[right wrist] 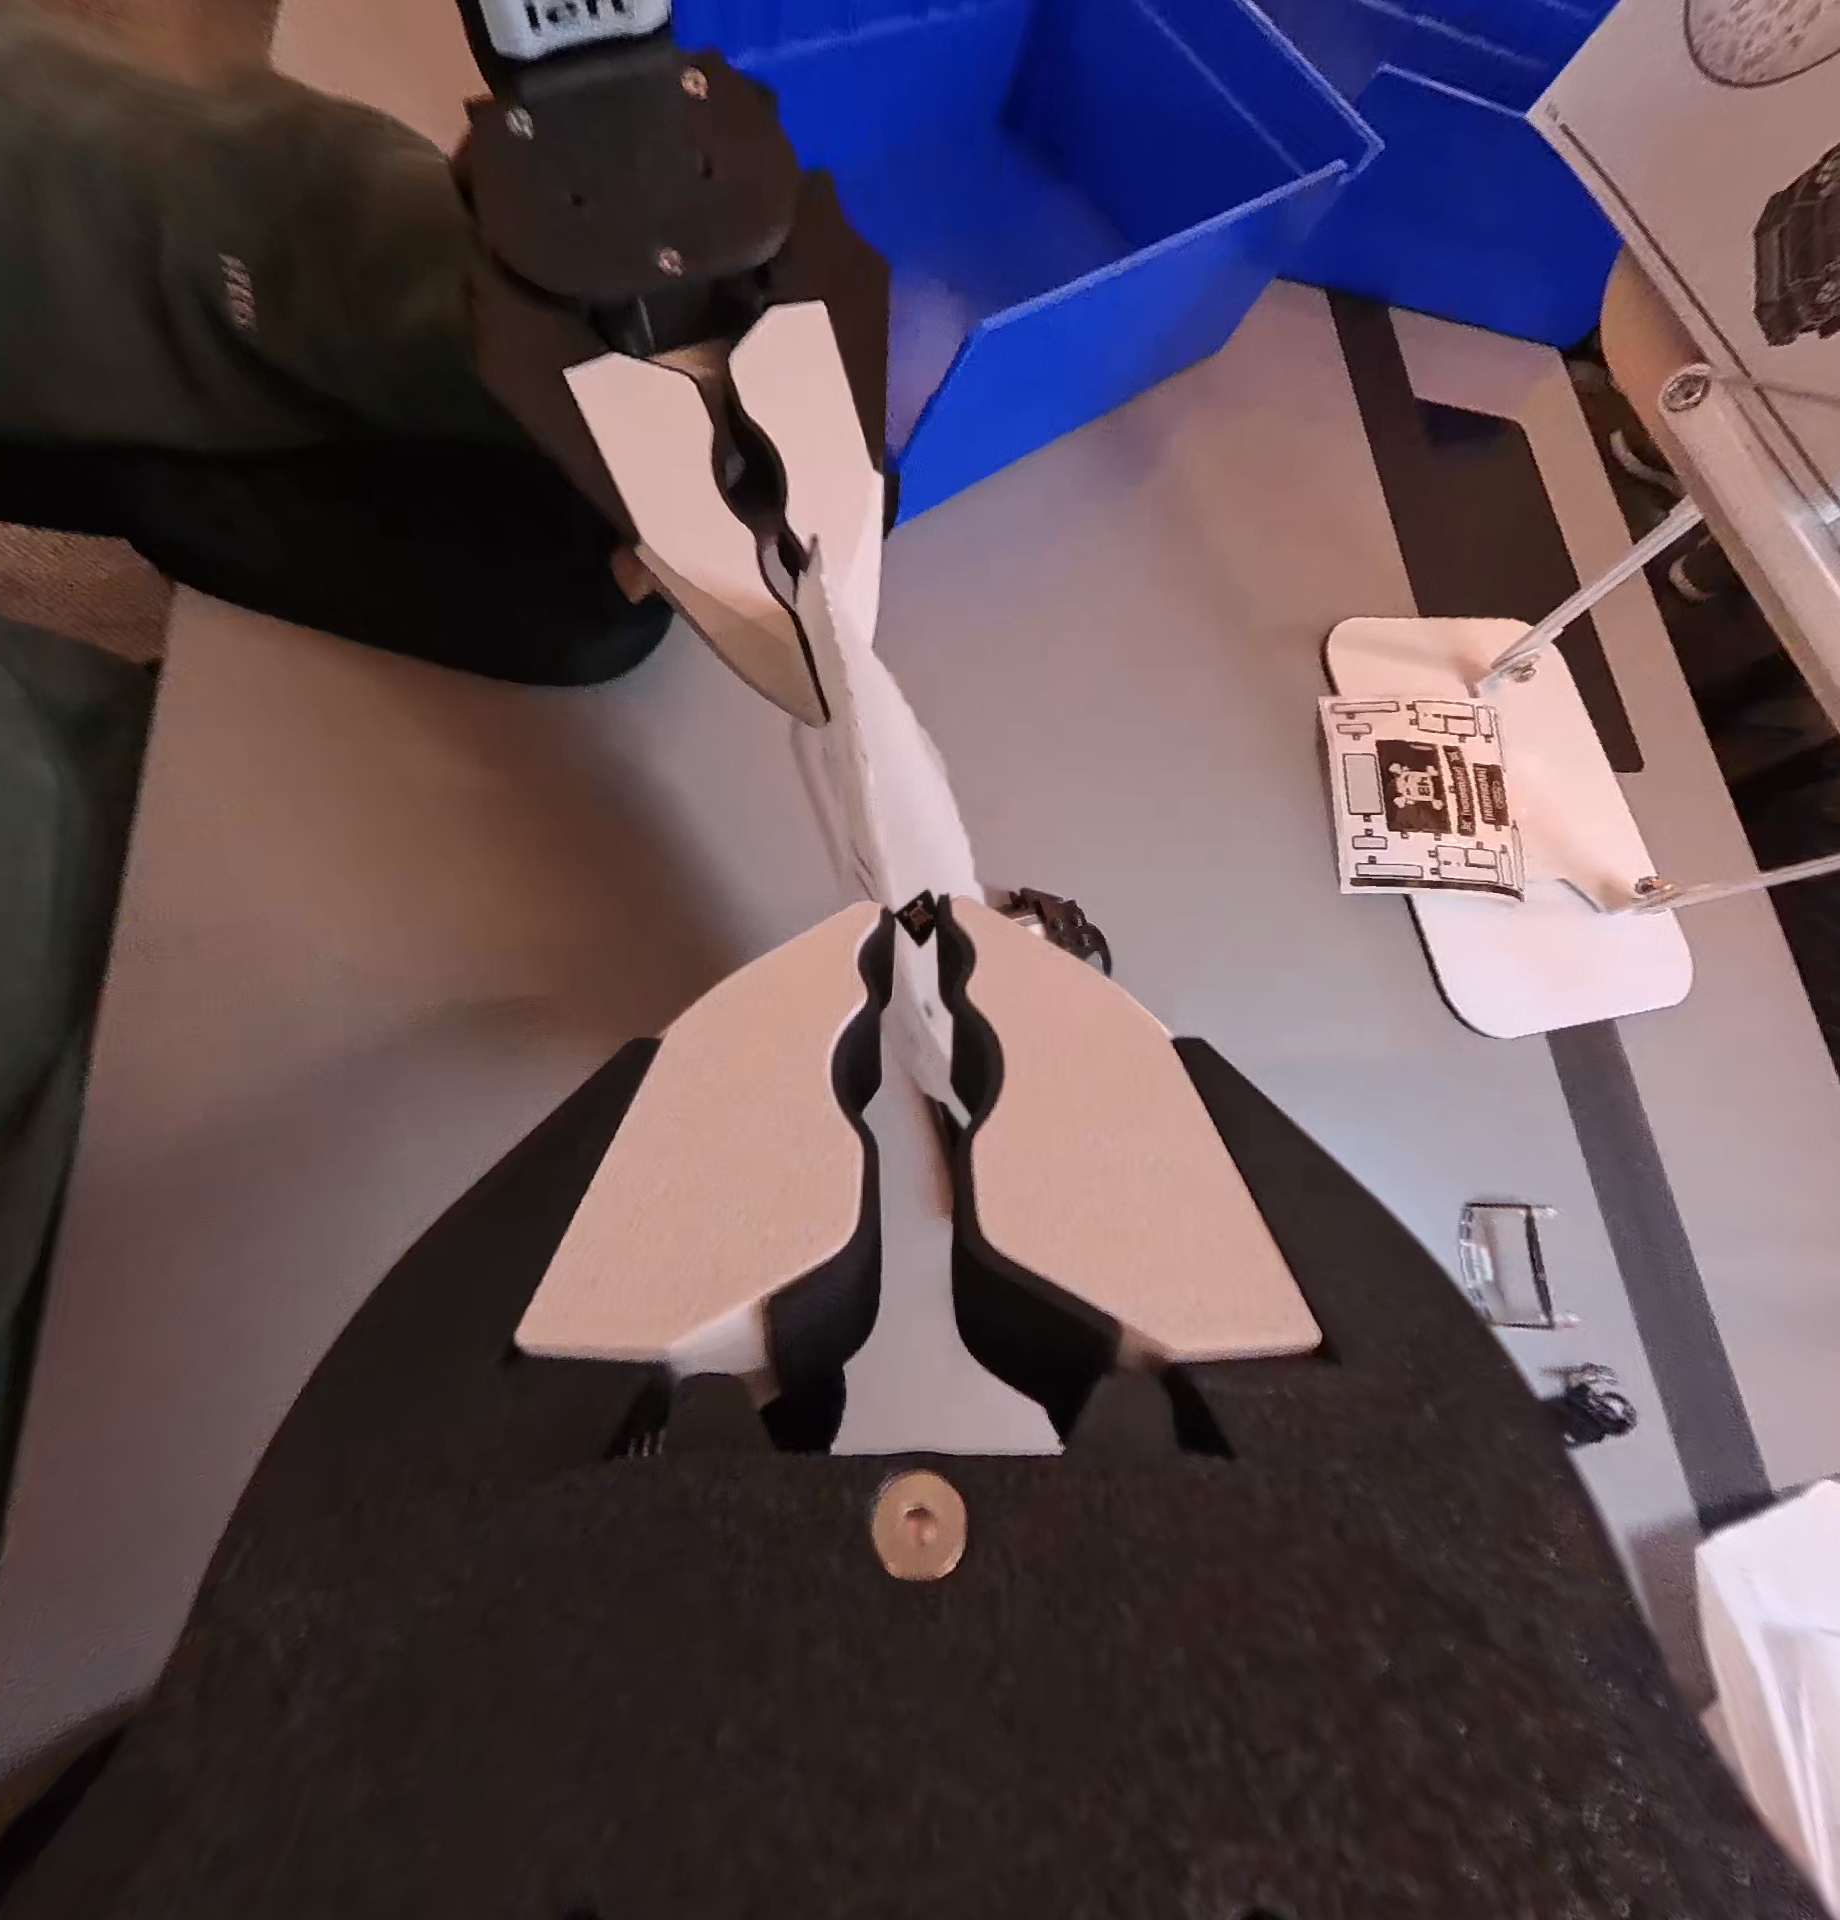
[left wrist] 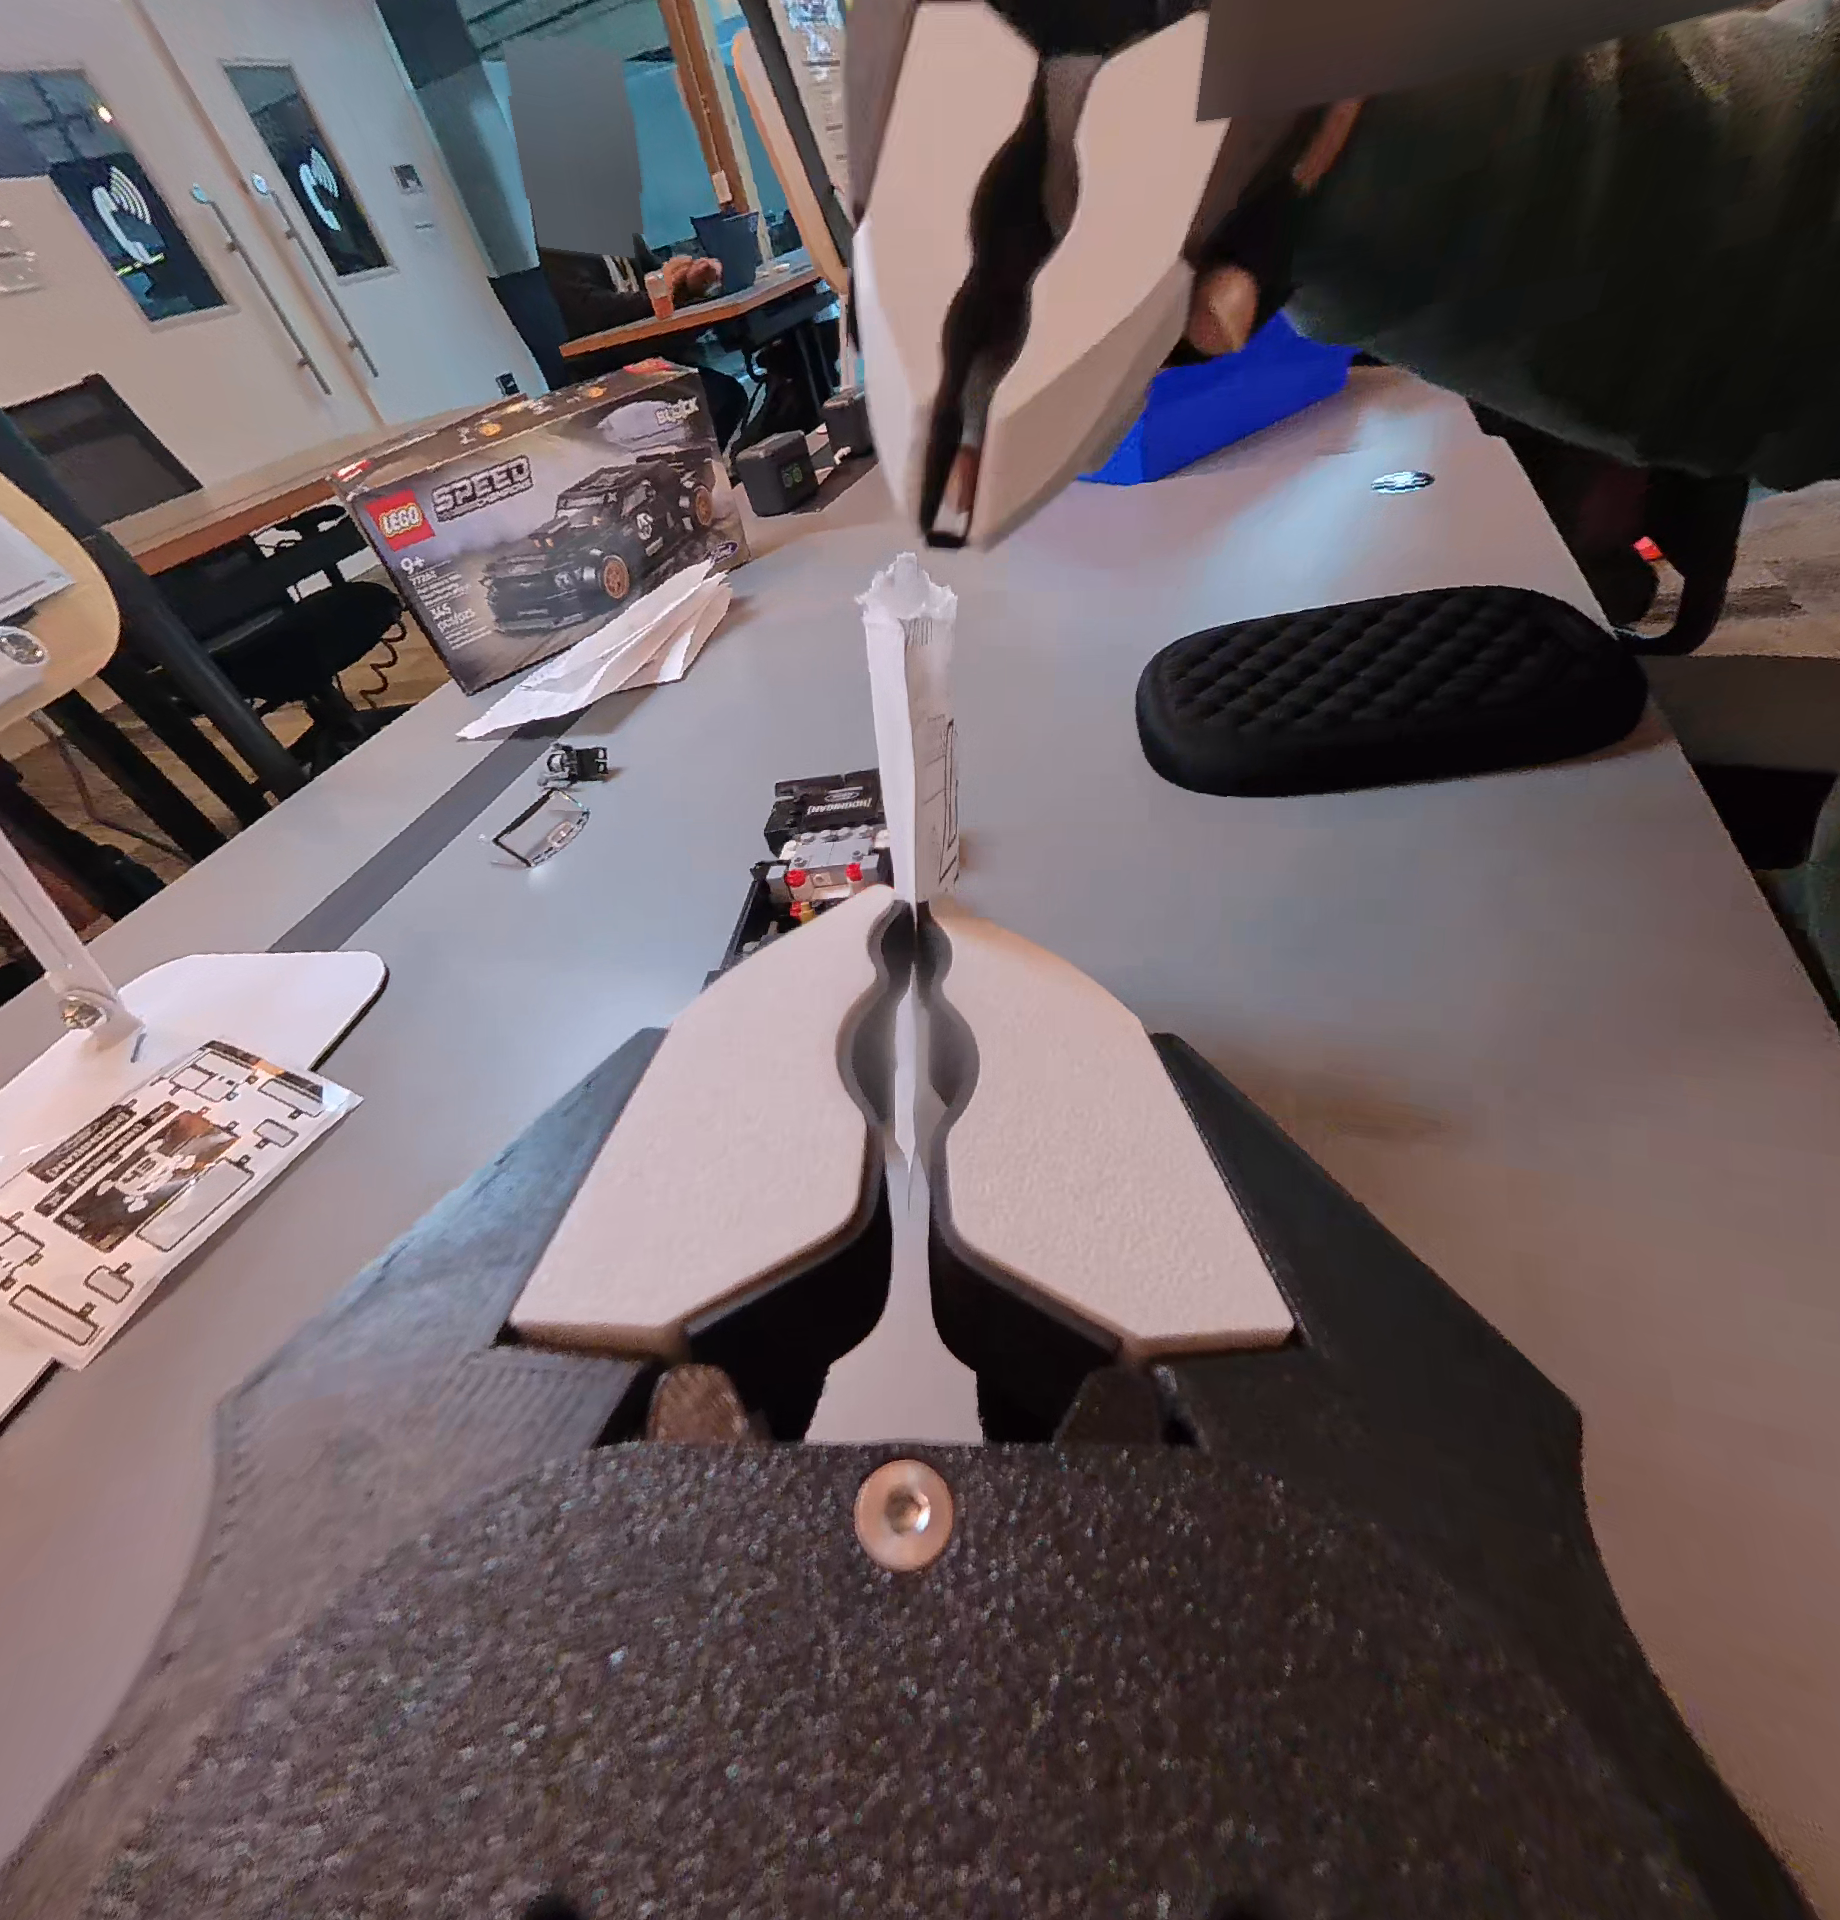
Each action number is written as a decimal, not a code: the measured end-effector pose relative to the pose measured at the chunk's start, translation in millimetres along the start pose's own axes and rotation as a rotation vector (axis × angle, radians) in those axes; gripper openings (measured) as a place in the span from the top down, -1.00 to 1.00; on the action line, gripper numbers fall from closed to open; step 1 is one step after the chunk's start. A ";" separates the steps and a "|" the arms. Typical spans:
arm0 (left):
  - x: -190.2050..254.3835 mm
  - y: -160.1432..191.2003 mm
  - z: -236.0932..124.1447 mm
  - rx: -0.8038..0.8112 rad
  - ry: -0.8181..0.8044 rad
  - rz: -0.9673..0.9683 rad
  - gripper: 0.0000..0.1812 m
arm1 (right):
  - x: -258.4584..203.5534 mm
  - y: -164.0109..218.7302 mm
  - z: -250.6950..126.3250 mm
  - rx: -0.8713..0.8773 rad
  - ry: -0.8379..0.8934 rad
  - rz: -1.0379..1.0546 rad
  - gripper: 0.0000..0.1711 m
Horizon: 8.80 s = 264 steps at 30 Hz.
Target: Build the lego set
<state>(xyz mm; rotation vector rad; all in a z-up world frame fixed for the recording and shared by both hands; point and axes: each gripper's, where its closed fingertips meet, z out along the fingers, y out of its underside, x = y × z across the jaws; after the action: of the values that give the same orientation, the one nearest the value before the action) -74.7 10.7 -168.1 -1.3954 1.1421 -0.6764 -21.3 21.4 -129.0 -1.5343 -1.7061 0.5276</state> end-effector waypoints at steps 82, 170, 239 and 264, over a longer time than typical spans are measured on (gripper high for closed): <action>-0.2 24.1 21.9 -0.053 0.015 -0.224 1.00 | 301.3 273.1 -140.5 0.340 0.224 1.397 1.00; -68.6 15.4 -97.2 -0.295 -0.654 -0.022 0.52 | 80.3 146.0 -44.2 0.337 0.695 0.483 1.00; -403.9 55.0 -335.1 -0.628 -1.077 -0.314 0.83 | 79.0 144.4 -44.5 0.336 0.686 0.486 1.00; -456.2 239.8 -310.7 -1.415 -0.751 -0.410 0.99 | 98.4 166.4 -47.3 0.302 0.761 0.540 1.00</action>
<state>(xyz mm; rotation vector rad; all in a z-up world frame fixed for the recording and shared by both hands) -578.1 331.5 -244.8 -2.7649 0.6185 0.5998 124.2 139.2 -196.6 -1.6677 -0.6087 0.3667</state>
